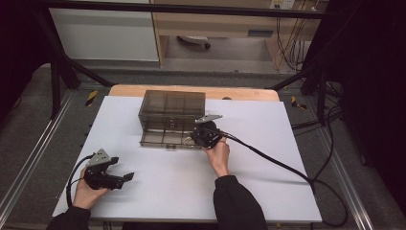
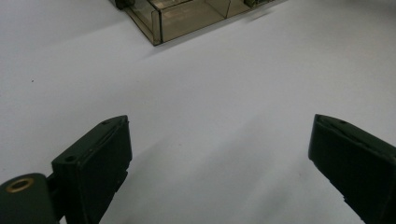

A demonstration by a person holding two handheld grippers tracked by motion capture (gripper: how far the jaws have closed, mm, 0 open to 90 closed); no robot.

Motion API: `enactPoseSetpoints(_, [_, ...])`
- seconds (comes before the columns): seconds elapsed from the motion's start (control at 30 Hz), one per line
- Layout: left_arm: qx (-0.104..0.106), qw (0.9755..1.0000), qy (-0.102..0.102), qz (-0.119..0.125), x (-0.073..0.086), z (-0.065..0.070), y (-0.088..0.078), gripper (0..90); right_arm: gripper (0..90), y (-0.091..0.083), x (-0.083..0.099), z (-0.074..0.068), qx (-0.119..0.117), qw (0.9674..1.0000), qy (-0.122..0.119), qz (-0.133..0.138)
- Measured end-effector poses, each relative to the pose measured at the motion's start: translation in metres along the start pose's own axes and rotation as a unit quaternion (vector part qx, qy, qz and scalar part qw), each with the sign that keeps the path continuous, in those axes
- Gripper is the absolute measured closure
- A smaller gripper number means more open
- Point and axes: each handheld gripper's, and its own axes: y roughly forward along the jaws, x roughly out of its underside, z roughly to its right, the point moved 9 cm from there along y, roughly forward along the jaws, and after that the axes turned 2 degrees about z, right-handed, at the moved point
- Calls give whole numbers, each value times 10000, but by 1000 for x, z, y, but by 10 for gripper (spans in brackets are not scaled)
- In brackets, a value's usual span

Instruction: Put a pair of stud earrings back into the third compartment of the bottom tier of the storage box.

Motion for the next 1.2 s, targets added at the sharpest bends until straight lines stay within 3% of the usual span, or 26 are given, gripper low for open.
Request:
enactPoseSetpoints(0.23, [4,10000,0,-3,0,0,0,59,560,-22,-4,-3,-47,9999,-126,80])
enactPoseSetpoints(0.33, [-1,10000,-6,-6,0,0,0,59,464,-30,-4,-5,-216,9996,-47,185])
enactPoseSetpoints(0.43, [-5,10000,-13,-9,0,-1,0,59,282,-38,-1,1,-215,9994,61,268])
enactPoseSetpoints(0.63, [-5,10000,-12,-25,1,0,1,59,107,-56,9,18,-258,9987,259,361])
enactPoseSetpoints(1.03, [-15,10000,-21,-37,1,0,2,59,20,-96,36,43,-435,9959,419,674])
enactPoseSetpoints(1.2, [-13,10000,-23,-44,1,0,2,58,7,-107,53,51,-413,9964,360,641])
